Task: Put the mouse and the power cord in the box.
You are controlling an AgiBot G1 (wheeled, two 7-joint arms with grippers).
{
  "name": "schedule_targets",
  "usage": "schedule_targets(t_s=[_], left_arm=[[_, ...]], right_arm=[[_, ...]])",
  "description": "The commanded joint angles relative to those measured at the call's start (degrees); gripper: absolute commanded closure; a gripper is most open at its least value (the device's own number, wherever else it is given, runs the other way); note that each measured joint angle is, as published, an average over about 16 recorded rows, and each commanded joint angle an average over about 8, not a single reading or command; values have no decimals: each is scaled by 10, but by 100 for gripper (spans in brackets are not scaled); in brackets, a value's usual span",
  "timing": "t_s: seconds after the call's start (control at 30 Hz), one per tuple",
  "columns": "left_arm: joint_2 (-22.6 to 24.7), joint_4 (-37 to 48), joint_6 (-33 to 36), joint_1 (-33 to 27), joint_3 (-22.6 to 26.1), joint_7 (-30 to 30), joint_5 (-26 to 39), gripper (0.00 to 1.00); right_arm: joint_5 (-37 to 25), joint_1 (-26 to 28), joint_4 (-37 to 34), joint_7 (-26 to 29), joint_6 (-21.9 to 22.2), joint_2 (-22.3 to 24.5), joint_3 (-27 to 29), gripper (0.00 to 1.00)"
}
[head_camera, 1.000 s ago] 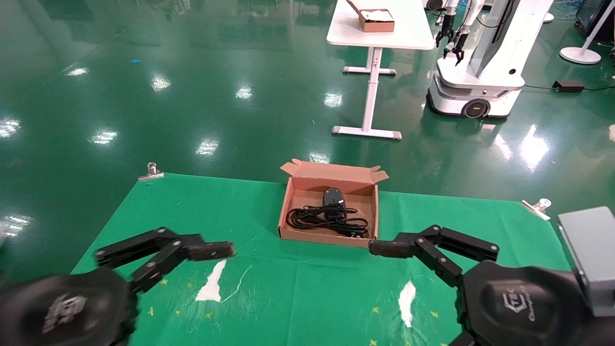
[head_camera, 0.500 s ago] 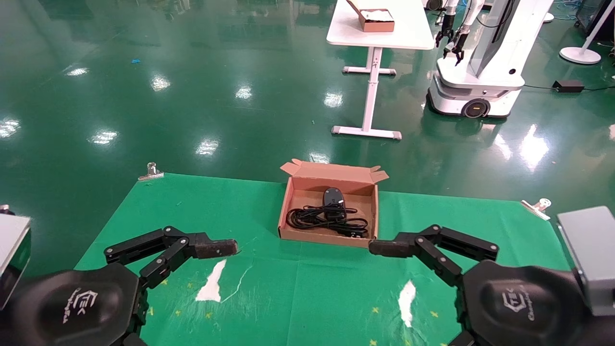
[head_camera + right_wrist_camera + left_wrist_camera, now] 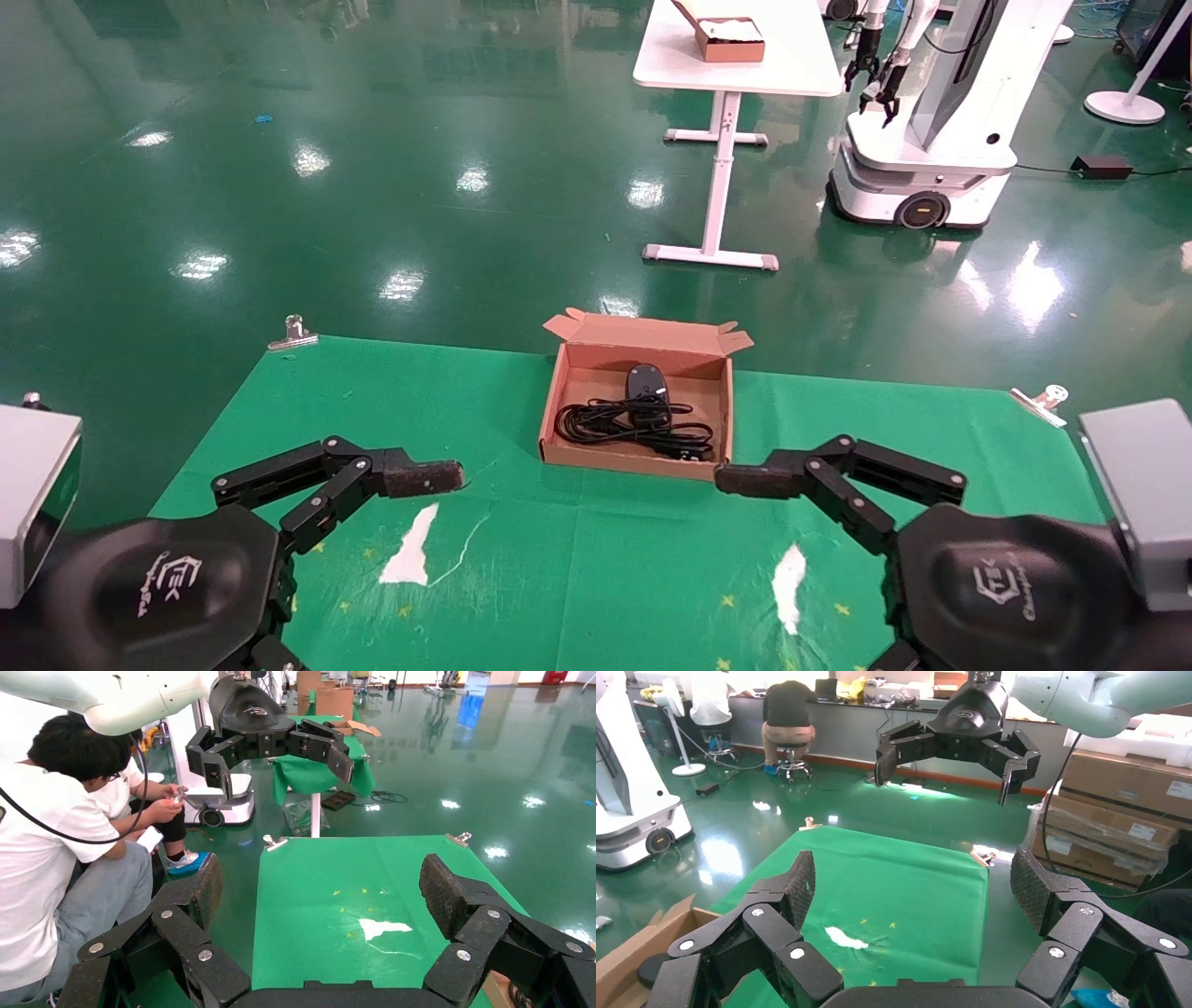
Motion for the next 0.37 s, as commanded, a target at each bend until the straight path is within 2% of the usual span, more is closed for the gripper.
schedule_targets(t_s=[0.03,0.37], left_arm=[[0,0,-1,0,1,0,1,0],[1,1,-1,-1,2,0,2,0]], right_arm=[[0,0,0,0,0,0,0,0],[0,0,0,0,0,0,0,0]])
